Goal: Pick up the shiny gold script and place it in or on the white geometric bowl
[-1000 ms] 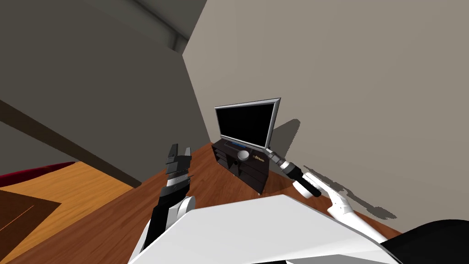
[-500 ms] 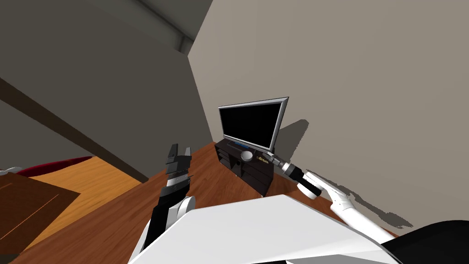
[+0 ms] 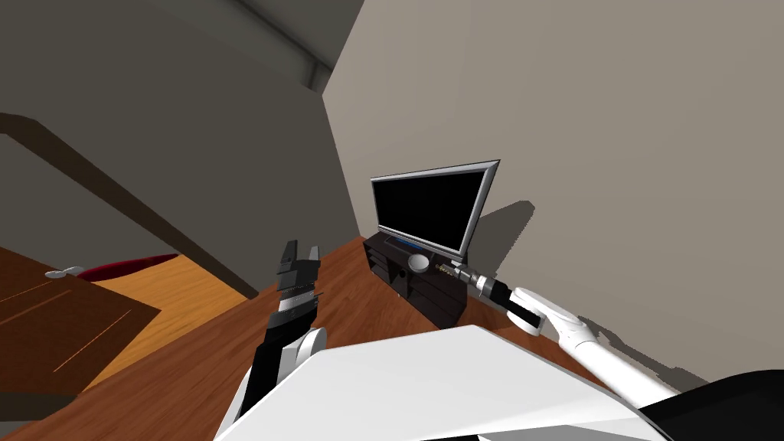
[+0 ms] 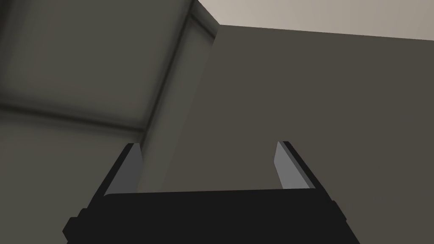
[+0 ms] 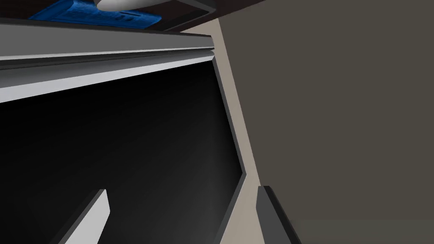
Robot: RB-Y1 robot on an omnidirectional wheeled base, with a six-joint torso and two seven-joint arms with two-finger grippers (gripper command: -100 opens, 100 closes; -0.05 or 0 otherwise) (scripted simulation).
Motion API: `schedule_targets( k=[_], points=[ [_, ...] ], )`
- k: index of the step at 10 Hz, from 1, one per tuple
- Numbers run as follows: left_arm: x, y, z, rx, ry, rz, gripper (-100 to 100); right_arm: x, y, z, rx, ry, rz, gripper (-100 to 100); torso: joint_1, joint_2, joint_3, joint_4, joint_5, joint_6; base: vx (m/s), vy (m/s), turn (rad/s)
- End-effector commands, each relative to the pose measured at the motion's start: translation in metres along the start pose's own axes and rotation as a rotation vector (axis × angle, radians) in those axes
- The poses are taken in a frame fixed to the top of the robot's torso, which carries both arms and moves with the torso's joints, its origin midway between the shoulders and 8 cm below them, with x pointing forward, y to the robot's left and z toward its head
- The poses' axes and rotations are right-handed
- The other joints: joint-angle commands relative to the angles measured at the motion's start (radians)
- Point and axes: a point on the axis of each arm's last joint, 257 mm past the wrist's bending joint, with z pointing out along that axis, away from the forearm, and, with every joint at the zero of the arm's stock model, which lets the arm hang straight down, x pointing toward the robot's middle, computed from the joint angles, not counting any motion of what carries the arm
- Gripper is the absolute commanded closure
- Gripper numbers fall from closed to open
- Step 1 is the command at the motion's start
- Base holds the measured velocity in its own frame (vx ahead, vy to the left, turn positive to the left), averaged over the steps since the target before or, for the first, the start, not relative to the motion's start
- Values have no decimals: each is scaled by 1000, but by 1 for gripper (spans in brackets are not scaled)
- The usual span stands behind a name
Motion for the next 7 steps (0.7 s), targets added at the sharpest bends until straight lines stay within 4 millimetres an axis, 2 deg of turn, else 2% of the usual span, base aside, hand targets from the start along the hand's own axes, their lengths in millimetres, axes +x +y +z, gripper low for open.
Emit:
schedule_targets(
  k=[1, 2, 3, 4, 5, 7],
  points=[
    [0, 0, 0, 0, 0, 0, 0, 16, -13, -6, 24, 45, -21, -100, 0, 0, 0, 0, 0, 0, 59, 25, 79],
    [0, 0, 0, 0, 0, 0, 0, 16, -13, -6, 24, 45, -21, -100, -1, 1, 0, 0, 0, 1, 19, 12, -3],
    [0, 0, 0, 0, 0, 0, 0, 32, -25, -11, 31, 111, -77, -100, -1, 3, 1, 0, 0, 1, 40, 30, 114],
    [0, 0, 0, 0, 0, 0, 0, 37, -31, -14, 44, 120, -73, -100, -1, 2, 1, 0, 0, 0, 48, 26, 72],
    [0, 0, 0, 0, 0, 0, 0, 49, -37, -18, 37, 178, -132, -100, -1, 2, 1, 0, 0, 1, 68, 32, 126],
    [0, 0, 0, 0, 0, 0, 0, 57, -48, -24, 63, 195, -123, -100, 0, 0, 0, 0, 0, 1, 48, 21, 23]
  ],
)
